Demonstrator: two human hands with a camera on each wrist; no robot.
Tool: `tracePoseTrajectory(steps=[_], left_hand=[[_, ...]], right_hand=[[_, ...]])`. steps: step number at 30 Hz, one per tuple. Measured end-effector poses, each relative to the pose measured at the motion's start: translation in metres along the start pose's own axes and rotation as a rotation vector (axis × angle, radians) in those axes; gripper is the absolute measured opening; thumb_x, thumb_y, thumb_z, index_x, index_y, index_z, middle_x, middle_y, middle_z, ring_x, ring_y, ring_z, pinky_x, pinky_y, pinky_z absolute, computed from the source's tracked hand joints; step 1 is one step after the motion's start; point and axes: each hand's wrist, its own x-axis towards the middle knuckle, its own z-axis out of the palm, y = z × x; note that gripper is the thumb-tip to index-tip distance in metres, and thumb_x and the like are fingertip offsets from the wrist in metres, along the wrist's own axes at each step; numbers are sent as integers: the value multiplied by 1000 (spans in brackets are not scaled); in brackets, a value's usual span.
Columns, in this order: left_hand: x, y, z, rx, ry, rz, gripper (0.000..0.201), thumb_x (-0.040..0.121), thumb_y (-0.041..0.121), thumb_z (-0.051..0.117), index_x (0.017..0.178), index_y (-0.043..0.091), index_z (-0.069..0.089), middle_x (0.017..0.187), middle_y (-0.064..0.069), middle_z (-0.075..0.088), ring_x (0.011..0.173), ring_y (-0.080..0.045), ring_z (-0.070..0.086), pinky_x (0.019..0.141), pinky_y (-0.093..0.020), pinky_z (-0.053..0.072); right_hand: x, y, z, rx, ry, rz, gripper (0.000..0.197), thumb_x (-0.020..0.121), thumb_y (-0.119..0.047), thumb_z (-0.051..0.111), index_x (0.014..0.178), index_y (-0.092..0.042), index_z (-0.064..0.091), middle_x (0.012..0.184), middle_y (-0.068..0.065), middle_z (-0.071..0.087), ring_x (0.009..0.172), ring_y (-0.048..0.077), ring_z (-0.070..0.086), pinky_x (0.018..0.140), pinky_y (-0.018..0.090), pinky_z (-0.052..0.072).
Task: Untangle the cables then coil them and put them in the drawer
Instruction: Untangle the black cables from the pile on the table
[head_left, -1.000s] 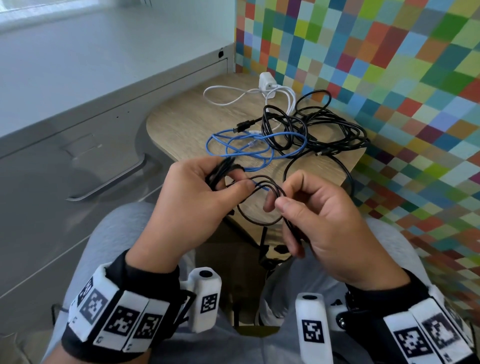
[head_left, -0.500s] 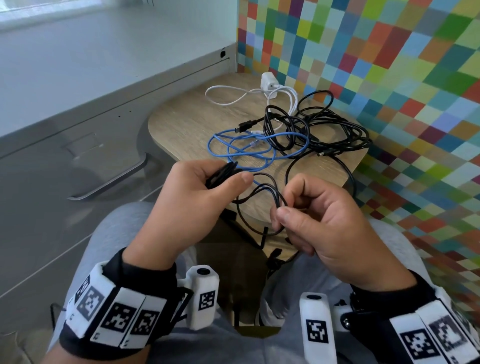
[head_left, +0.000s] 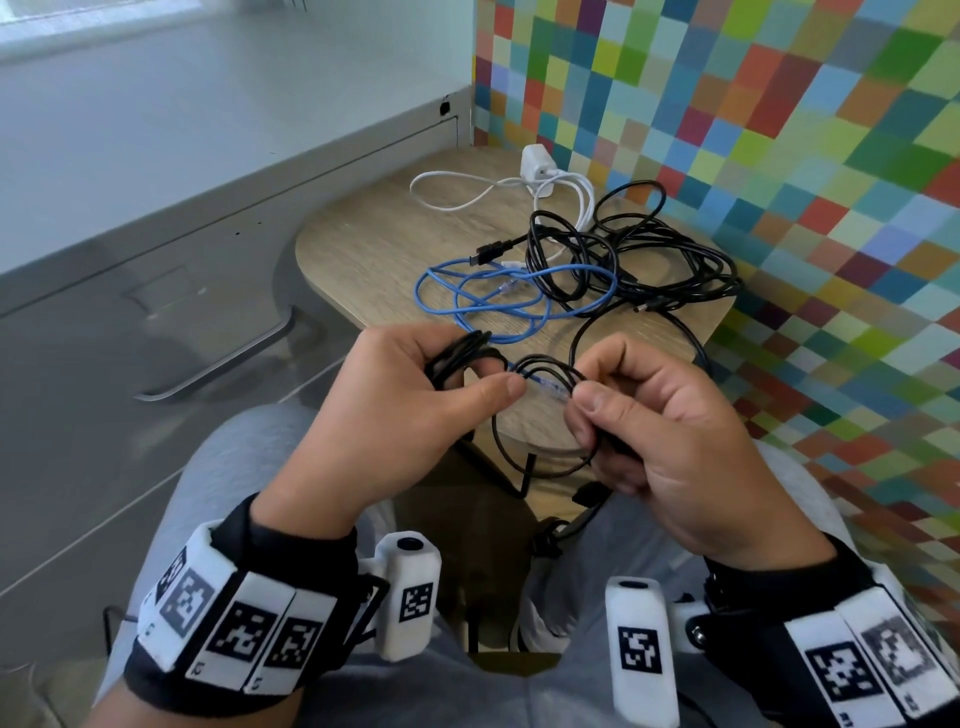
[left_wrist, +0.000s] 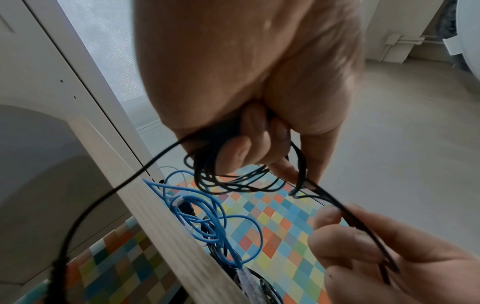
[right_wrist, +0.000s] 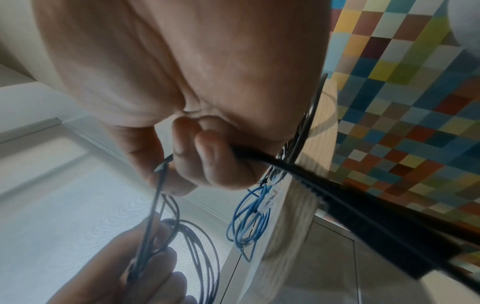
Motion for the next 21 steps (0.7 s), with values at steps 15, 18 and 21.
tracePoseTrajectory(steps=[15,18,21], left_hand=[[8,-5,-3,-352,222,-127,32,83,44,69,78,15,80,54,-2,23,47,-17,17,51,-38,12],[7,-6,-3,-301,212,-118,38,78,55,72,75,18,79,58,-12,31,50,-19,22,52,-40,16],[6,-8,-1,-241,192,-86,24,87,37,78,72,18,77,57,-2,48,50,-12,35,50,-28,29]], right_hand=[[0,1,0,-64,-53,-95,12,93,-17,64,82,-21,63,68,6,60,41,12,41,41,26,39],[-1,1,0,-71,-100,-81,9,92,-21,66,85,-17,62,68,7,60,41,12,42,41,28,39],[-2,3,-1,-106,-106,-77,9,95,-18,65,86,-17,62,68,7,62,42,15,43,43,30,41]])
